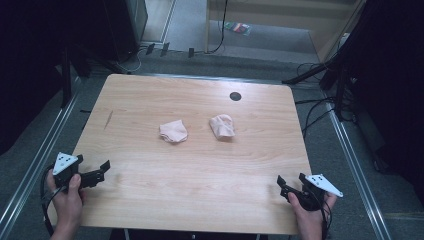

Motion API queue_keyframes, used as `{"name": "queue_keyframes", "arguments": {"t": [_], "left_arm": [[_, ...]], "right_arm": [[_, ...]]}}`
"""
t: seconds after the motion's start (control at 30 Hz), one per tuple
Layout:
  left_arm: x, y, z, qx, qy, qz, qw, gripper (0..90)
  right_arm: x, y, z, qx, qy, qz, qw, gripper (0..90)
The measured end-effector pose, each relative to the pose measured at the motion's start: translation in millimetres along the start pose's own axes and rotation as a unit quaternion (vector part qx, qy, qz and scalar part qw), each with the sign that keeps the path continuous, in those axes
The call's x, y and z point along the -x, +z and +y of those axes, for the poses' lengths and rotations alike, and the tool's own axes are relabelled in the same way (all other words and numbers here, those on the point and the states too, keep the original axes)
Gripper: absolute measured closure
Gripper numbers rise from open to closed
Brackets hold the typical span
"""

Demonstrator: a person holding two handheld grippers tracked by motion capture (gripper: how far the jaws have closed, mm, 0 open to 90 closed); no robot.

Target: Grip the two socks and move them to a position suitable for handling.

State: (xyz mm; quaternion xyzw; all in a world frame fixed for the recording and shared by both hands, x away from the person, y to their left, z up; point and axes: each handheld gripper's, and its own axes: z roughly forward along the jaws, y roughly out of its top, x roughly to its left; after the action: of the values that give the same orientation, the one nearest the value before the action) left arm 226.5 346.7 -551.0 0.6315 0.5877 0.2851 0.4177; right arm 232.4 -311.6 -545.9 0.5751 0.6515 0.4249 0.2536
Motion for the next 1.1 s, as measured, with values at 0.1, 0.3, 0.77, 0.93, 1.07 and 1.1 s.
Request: {"name": "queue_keyframes", "arguments": {"t": [0.1, 0.3, 0.77, 0.93, 1.07, 1.1], "left_arm": [[0.2, 0.3, 0.1, 0.001, -0.001, 0.003, 1.0, 0.0], [0.1, 0.0, 0.0, 0.001, -0.001, 0.005, 1.0, 0.0], [0.5, 1.3, 0.4, -0.003, -0.001, 0.006, 1.0, 0.0], [0.7, 1.3, 0.5, -0.004, 0.002, 0.005, 1.0, 0.0], [0.8, 1.3, 0.5, -0.005, 0.003, 0.005, 1.0, 0.0], [0.7, 1.3, 0.5, -0.005, 0.003, 0.005, 1.0, 0.0]], "right_arm": [[-3.9, 0.0, 3.0, 0.004, 0.009, 0.008, 0.9999, 14.9], [-24.8, 3.9, 17.6, 0.009, 0.0, 0.014, 0.9999, 17.3], [-86.2, 28.1, 59.3, 0.004, -0.032, 0.047, 0.9984, 24.7], [-107.9, 43.1, 71.2, 0.002, -0.039, 0.069, 0.9968, 25.1], [-121.8, 56.1, 79.9, 0.003, -0.045, 0.078, 0.996, 26.3], [-123.8, 58.9, 81.5, 0.003, -0.045, 0.079, 0.9959, 26.5]]}}
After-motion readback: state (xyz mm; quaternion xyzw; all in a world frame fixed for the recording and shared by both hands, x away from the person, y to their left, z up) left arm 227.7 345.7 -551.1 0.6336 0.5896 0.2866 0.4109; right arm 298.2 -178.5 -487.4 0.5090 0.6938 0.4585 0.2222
